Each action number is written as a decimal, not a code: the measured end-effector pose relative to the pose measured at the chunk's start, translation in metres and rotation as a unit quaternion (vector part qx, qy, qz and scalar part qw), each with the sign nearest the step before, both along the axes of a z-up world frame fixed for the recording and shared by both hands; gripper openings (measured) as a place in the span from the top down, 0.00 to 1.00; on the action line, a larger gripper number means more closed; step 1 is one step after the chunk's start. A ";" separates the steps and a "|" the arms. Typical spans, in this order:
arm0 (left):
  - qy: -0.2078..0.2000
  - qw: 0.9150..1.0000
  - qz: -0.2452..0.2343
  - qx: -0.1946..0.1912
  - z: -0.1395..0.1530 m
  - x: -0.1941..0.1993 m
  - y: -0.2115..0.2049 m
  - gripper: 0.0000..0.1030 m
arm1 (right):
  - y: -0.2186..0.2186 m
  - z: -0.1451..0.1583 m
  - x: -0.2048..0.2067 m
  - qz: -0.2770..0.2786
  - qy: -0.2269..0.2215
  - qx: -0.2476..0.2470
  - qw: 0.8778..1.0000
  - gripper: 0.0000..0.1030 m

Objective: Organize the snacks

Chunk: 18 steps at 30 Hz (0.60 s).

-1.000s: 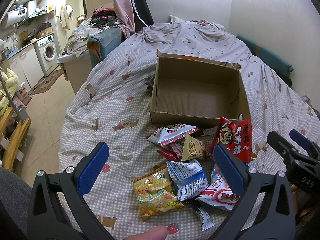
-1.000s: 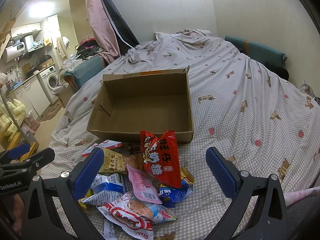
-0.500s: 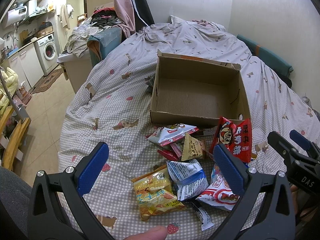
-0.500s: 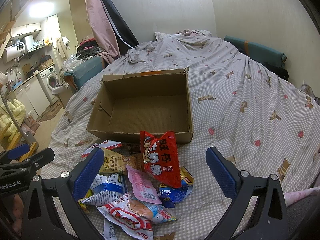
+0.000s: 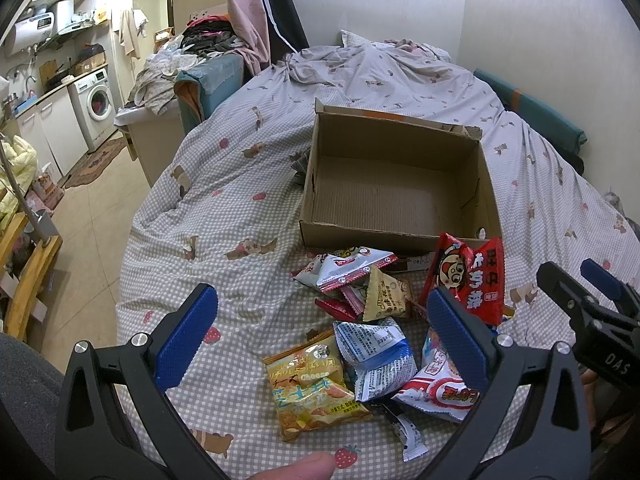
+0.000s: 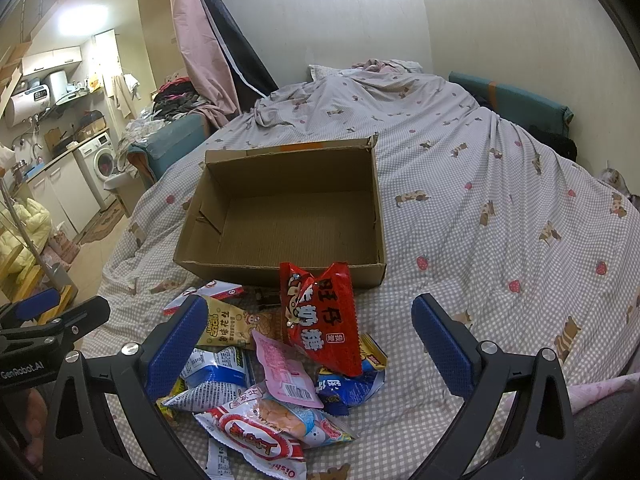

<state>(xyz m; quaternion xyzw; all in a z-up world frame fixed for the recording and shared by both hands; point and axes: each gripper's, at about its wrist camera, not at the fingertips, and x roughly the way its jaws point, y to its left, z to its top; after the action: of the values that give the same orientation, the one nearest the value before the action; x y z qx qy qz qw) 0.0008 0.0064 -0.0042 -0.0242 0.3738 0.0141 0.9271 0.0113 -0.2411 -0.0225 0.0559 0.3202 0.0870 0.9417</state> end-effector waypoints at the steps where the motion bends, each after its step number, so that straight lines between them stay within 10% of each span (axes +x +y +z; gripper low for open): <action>1: 0.000 1.000 0.000 -0.001 0.000 0.000 -0.001 0.00 | 0.000 0.000 -0.001 0.000 0.000 0.000 1.000 0.00; 18: -0.002 1.000 0.002 0.002 0.002 -0.001 -0.001 0.00 | 0.001 0.001 -0.002 0.003 -0.002 -0.002 1.000 0.00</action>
<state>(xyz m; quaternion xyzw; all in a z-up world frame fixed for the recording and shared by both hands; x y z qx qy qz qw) 0.0000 0.0058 -0.0027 -0.0228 0.3716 0.0168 0.9280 0.0095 -0.2405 -0.0218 0.0533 0.3188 0.0891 0.9421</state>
